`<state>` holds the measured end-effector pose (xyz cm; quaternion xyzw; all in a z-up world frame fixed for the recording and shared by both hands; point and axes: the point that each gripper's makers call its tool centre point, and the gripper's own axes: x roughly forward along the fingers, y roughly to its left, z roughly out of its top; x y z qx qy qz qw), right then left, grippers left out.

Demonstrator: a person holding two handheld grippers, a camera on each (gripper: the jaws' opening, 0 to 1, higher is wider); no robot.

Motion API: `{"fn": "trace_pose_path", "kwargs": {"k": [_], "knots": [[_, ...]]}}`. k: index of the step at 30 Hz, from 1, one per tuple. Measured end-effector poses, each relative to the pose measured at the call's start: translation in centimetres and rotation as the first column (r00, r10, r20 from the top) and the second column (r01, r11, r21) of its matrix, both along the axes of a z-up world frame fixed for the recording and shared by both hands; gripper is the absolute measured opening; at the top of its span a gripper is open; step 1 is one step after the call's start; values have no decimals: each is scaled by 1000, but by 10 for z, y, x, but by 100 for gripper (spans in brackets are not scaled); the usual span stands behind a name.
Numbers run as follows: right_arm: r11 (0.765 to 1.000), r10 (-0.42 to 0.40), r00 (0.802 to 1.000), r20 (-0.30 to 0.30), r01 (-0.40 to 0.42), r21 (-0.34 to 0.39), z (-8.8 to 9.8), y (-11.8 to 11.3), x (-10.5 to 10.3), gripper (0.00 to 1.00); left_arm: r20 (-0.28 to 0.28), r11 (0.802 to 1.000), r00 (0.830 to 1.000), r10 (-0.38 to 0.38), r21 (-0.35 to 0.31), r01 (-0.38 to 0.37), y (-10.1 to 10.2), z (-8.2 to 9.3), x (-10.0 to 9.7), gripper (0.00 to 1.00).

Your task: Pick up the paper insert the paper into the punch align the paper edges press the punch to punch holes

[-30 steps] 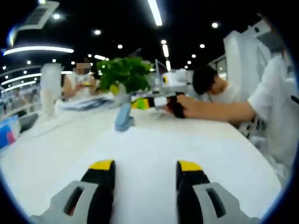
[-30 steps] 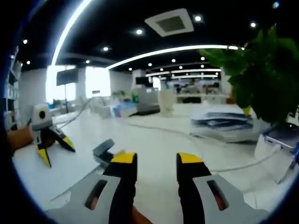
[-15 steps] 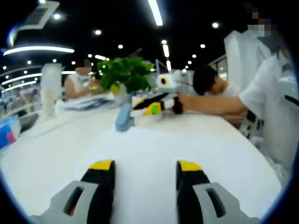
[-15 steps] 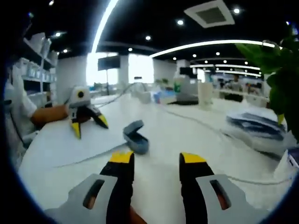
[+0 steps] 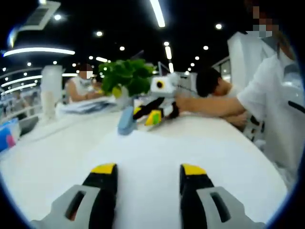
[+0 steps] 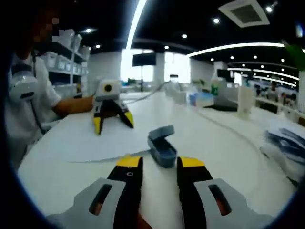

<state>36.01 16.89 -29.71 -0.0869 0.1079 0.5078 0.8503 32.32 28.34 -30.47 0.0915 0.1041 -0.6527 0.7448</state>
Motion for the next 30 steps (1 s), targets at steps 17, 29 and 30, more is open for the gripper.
{"fn": "trace_pose_path", "kwargs": {"k": [17,29,30], "knots": [[994,105,994,-37,-107,-36,-9,10,15,27,0,1000,1000,3,-1,-3,3,-1,-3,51],[987,159,986,-46,-159,-8,-8,12,6,23,0,1000,1000,18,-2,-18,3,-1,3,46],[986,165,985,-46,-165,-9,-8,11,3,23,2,1000,1000,18,-1,-18,1,-1,-3,46]]}}
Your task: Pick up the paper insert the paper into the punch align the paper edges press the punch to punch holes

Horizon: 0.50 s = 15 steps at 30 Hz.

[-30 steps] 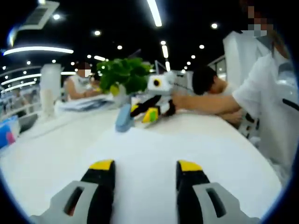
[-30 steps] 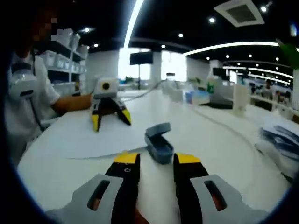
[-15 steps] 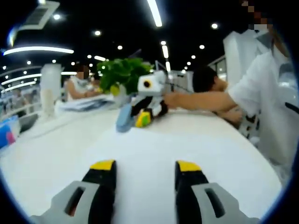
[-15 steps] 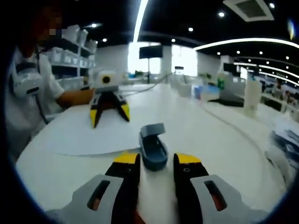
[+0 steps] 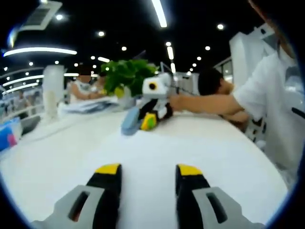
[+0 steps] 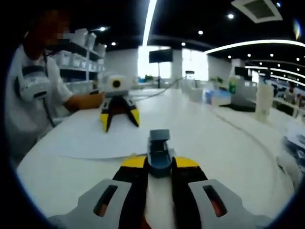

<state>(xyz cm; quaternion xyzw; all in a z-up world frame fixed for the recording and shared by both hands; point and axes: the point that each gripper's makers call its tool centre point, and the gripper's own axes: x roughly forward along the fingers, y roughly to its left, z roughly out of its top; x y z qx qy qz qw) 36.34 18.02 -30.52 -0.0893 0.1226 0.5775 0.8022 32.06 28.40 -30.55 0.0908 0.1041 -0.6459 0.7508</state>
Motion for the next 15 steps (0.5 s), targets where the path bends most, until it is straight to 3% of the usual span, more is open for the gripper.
{"fn": "trace_pose_path", "kwargs": {"k": [9,15], "knots": [[1000,30,1000,-5,-30,-2,0,4,-11,23,0,1000,1000,0,1,0,-10,0,-19,46],[999,37,999,-1,-37,3,0,7,-14,23,-1,1000,1000,-1,0,1,-8,-1,-13,46]]}}
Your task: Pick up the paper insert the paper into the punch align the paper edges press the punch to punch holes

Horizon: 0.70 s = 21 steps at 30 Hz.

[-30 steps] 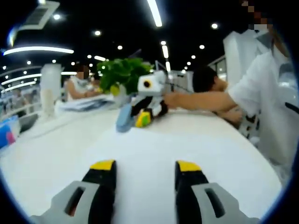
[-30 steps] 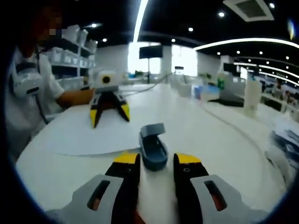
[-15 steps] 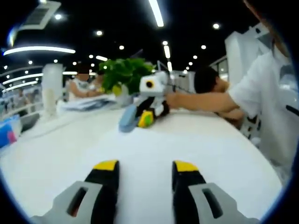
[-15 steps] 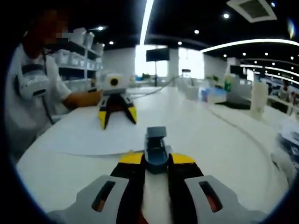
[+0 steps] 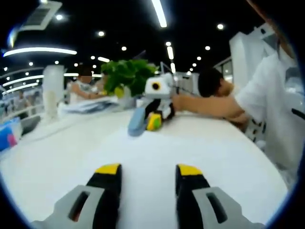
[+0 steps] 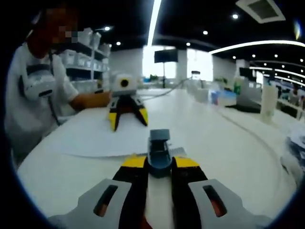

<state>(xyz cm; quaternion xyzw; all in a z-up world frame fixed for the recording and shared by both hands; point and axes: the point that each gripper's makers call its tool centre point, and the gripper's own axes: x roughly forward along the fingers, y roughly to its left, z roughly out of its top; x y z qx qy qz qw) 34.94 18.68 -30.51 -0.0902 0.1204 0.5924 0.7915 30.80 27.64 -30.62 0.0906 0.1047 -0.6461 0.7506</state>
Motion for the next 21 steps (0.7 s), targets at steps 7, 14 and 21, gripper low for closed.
{"fn": "trace_pose_path", "kwargs": {"k": [7,14,21], "knots": [[1000,12,1000,9,-13,12,1,-1,-3,23,-3,1000,1000,0,0,0,3,0,7,46],[1000,25,999,22,-25,9,1,-1,-4,22,-3,1000,1000,0,0,0,9,0,19,46],[999,31,999,20,-32,12,2,2,-8,23,-2,1000,1000,0,0,0,11,-1,30,46]]}}
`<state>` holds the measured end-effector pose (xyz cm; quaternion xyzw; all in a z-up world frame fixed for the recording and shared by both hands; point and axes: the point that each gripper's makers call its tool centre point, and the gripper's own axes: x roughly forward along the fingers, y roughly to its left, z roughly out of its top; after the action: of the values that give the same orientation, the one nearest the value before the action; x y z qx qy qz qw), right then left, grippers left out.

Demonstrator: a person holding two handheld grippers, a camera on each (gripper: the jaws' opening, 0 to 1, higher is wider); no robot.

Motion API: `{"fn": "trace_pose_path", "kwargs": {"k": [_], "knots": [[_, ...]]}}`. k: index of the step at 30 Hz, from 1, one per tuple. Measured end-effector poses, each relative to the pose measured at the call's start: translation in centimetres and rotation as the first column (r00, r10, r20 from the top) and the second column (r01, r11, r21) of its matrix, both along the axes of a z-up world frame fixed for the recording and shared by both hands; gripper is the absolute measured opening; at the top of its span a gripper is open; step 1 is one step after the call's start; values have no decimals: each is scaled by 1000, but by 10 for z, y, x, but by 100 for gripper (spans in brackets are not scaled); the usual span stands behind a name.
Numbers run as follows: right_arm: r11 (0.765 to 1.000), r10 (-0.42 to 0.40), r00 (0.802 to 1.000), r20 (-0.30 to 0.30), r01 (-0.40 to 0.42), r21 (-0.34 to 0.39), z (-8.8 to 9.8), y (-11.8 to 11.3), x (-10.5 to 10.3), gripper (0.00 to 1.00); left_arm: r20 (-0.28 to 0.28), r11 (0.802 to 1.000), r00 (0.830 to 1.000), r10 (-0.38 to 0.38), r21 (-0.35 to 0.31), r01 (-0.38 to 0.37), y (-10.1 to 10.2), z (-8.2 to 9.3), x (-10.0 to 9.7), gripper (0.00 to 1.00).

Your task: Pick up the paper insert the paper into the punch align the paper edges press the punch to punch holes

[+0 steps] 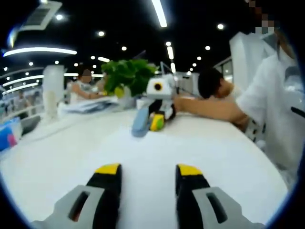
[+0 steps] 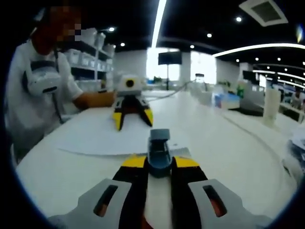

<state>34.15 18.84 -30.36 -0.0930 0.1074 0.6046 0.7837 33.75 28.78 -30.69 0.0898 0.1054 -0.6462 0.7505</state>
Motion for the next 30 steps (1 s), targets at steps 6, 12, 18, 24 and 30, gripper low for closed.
{"fn": "trace_pose_path", "kwargs": {"k": [6,12,18,24,30], "knots": [[1000,7,1000,8,-7,-3,0,1,-1,23,0,1000,1000,-1,0,1,1,0,2,46],[1000,6,1000,2,-6,-1,0,-1,1,23,2,1000,1000,-2,-1,2,0,0,1,46],[1000,-18,1000,-5,18,-12,-2,-2,3,29,3,1000,1000,-6,-3,6,0,0,-1,48],[997,-74,997,7,74,22,5,-7,0,31,-6,1000,1000,1,-12,-1,0,2,-1,53],[973,-187,981,-44,191,128,21,-12,-6,34,-24,1000,999,21,-20,-22,-1,5,-6,53]]}}
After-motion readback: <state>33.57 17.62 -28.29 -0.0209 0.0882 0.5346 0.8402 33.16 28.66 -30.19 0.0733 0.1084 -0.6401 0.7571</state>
